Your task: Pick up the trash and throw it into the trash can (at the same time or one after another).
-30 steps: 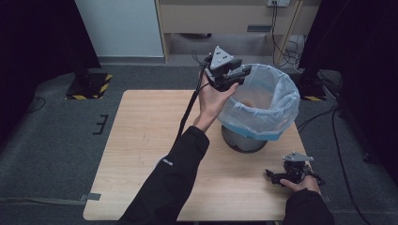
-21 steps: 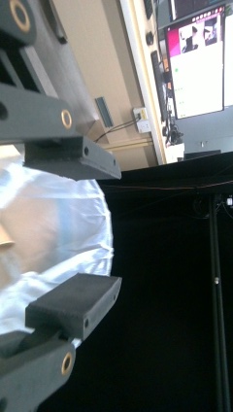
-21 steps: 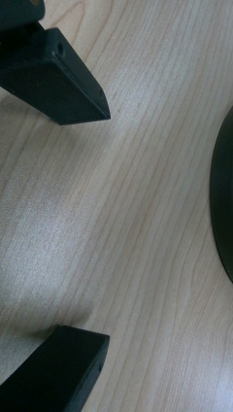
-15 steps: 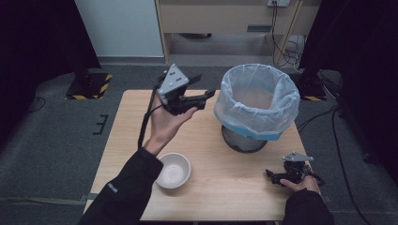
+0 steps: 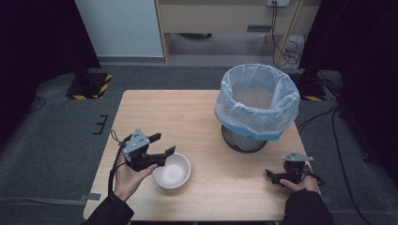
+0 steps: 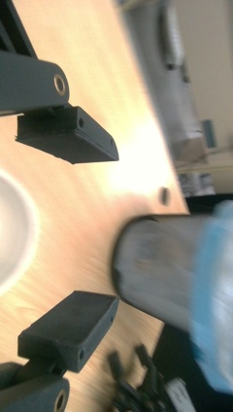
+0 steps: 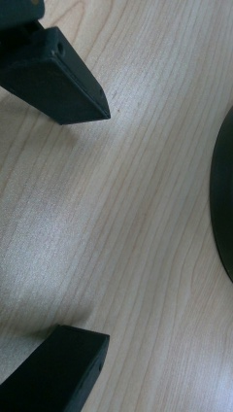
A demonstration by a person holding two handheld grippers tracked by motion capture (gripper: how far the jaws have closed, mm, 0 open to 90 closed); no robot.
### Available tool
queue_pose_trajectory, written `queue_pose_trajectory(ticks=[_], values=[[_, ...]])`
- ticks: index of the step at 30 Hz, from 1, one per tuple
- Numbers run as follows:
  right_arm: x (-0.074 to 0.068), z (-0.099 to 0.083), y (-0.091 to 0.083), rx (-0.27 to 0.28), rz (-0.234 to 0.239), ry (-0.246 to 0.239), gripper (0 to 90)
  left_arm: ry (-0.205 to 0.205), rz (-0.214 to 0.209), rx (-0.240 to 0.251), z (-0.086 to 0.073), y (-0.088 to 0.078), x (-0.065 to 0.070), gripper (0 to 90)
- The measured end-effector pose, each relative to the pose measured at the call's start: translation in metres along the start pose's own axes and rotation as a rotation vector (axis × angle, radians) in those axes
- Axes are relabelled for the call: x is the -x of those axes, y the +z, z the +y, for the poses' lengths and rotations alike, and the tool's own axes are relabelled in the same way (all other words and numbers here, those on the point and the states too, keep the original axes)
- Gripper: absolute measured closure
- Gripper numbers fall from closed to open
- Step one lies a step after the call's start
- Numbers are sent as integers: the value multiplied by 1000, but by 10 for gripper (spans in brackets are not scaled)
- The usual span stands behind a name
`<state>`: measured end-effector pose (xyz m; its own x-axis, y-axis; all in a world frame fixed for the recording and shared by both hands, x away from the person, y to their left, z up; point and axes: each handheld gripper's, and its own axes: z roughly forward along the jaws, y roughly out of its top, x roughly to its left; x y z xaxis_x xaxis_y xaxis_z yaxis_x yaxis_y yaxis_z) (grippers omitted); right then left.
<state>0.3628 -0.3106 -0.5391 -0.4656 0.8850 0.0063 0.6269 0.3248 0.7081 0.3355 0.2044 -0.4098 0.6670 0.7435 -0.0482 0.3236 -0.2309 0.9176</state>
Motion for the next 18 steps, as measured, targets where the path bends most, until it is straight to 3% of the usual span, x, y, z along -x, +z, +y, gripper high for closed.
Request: queue_pose_trajectory(ticks=[2, 5, 12, 13, 14, 18], values=[[0, 0, 0, 0, 0, 0, 8, -22, 11, -41, -19, 2, -4, 267], [0, 0, 0, 0, 1, 1, 8, -19, 50, -95, -39, 4, -10, 262], [0, 0, 0, -2, 1, 2, 7, -46, 101, -168, -61, 6, -23, 257], [0, 0, 0, -2, 1, 2, 7, -46, 101, -168, -61, 6, -23, 267], [0, 0, 0, -1, 2, -1, 7, -42, 112, -214, -71, 8, -28, 293], [0, 0, 0, -1, 2, -1, 7, -76, 112, -249, -78, 13, -34, 352]])
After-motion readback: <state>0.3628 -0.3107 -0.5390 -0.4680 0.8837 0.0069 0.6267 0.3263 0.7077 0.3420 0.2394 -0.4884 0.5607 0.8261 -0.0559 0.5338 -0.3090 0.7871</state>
